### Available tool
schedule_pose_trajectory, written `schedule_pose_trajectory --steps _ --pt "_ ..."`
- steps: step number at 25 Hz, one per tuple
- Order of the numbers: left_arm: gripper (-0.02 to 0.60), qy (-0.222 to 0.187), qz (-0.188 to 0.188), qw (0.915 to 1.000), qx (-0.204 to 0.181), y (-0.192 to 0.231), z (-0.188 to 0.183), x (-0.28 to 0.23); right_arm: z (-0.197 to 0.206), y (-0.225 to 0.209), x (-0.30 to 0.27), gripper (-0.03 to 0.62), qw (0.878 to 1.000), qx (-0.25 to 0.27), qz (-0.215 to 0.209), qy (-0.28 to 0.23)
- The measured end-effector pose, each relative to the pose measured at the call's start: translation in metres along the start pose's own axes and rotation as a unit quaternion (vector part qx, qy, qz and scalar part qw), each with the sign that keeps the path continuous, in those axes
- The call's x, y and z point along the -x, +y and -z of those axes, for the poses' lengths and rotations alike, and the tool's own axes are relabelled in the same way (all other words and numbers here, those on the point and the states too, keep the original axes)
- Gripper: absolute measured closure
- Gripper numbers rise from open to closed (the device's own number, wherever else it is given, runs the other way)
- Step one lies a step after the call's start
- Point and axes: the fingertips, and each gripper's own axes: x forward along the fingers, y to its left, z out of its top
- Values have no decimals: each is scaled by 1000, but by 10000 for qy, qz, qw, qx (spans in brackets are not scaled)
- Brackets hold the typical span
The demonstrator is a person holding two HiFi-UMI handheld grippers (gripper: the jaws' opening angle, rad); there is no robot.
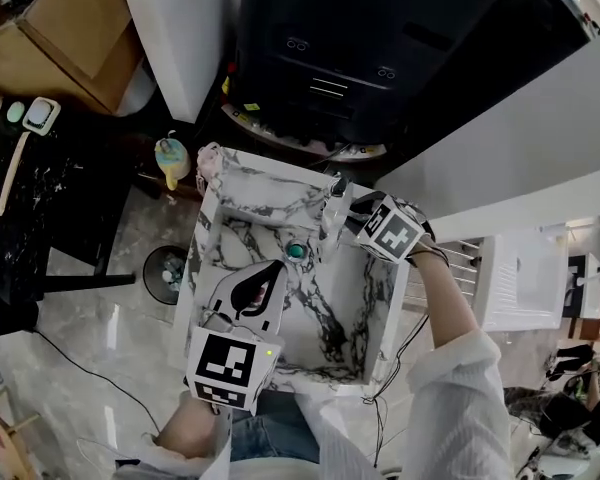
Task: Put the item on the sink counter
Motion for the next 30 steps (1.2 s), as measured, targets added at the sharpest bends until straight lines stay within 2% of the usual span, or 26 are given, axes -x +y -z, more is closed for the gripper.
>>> schedule_pose_trajectory --steps 8,19,30 --pt "566 19 -55 10000 77 9 0 -3 8 14 -14 500 9928 872 -651 504" --pt "566 12 -69 9998 180 8 3 -2 9 24 -11 553 9824 1547 -793 679" --pt "566 -13 -120 9997 220 7 3 4 0 27 9 563 9790 1912 -538 454"
